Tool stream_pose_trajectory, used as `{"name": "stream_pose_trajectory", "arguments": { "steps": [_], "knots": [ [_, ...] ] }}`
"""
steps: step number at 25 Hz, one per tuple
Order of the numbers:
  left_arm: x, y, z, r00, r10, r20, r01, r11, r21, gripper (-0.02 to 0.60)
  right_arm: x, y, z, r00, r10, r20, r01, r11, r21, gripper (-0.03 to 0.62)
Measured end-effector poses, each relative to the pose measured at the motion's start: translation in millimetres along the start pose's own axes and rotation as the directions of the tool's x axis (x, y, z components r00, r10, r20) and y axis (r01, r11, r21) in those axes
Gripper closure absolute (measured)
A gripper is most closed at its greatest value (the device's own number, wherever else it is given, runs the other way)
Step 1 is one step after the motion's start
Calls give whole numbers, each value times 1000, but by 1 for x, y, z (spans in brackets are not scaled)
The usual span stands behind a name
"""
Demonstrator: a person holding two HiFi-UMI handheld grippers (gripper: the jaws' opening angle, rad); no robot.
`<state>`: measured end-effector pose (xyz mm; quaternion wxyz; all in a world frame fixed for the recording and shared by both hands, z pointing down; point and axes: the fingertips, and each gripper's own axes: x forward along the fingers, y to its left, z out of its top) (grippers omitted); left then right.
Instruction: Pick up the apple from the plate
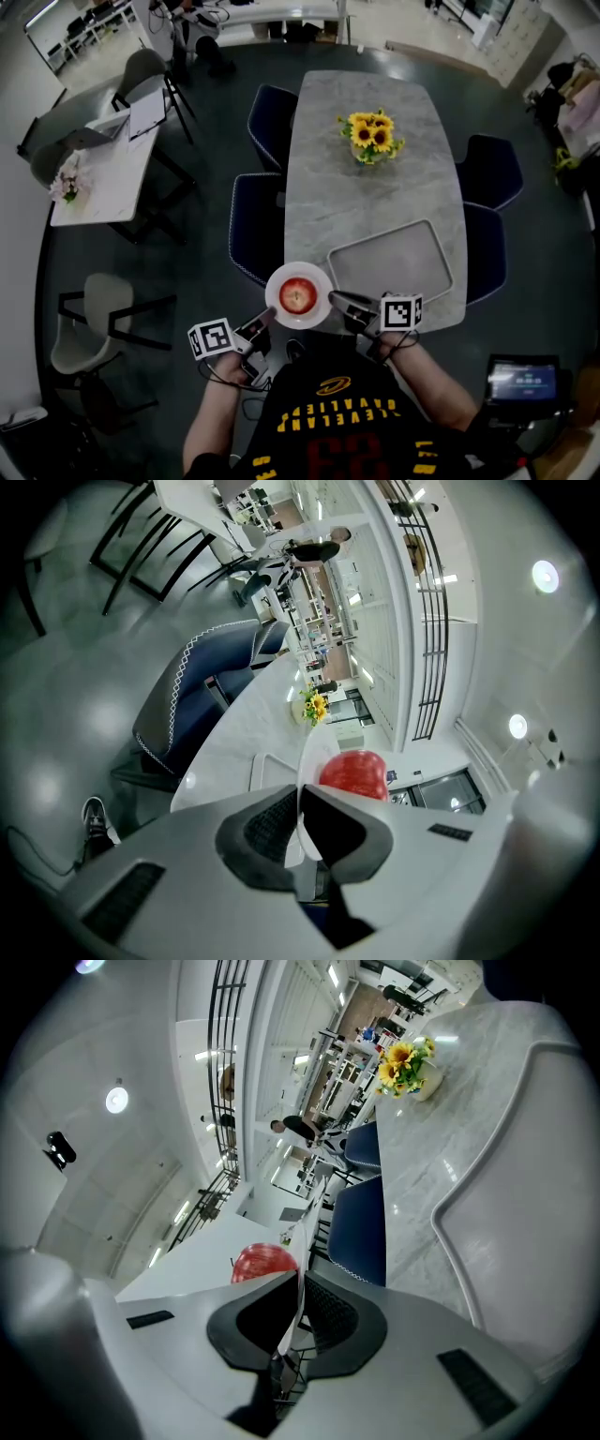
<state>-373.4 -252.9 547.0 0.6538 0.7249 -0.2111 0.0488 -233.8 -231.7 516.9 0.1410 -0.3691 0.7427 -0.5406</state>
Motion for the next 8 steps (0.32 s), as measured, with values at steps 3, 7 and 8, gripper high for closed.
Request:
{"name": "stream_pose_trajectory", "arguments": {
  "steps": [3,7,8],
  "knots": [
    [3,-6,2,1000,5,0,-5,1000,-6,560,-2,2,6,1000,-1,-2,1,1000,6,566],
    [3,-9,3,1000,-9,2,9,1000,-9,560,-2,2,6,1000,-6,-7,6,1000,18,566],
    [2,-7,2,1000,-12,3,12,1000,-11,560,-1,2,4,1000,-6,-8,6,1000,16,566]
  ]
}}
